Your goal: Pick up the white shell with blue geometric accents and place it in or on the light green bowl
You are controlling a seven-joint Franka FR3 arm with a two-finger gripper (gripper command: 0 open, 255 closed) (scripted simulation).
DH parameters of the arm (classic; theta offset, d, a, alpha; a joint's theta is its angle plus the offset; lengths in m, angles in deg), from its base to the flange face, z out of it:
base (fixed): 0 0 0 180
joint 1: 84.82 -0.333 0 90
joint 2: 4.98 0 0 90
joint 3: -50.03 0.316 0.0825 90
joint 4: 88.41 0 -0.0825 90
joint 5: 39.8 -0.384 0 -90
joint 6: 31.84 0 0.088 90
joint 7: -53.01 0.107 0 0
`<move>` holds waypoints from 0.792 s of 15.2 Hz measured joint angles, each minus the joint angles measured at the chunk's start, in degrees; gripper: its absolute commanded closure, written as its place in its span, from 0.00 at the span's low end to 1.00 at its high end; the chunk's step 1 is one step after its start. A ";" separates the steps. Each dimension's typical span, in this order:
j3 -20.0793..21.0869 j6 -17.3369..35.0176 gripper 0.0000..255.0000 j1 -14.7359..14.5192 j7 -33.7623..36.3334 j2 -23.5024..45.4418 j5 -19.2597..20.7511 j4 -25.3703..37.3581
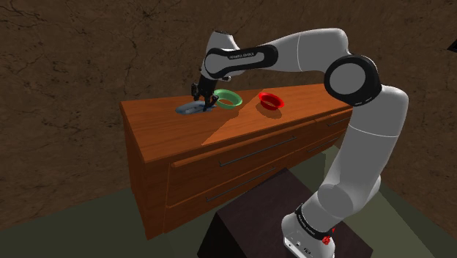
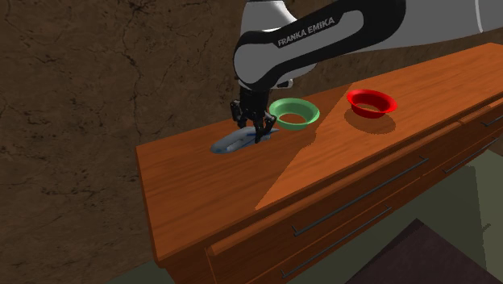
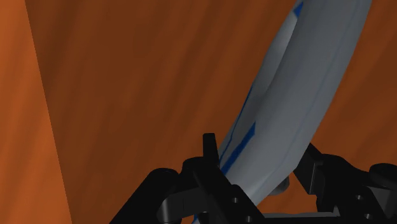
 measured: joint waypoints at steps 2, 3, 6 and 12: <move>0.01 -0.27 1.00 0.00 0.00 -0.05 -0.02 0.21; 0.05 -0.82 1.00 0.00 0.01 -0.28 -0.09 0.54; 0.15 -2.71 1.00 -0.02 0.04 -0.83 -0.24 1.92; 0.31 -6.64 1.00 0.21 -0.24 -2.47 -0.76 4.27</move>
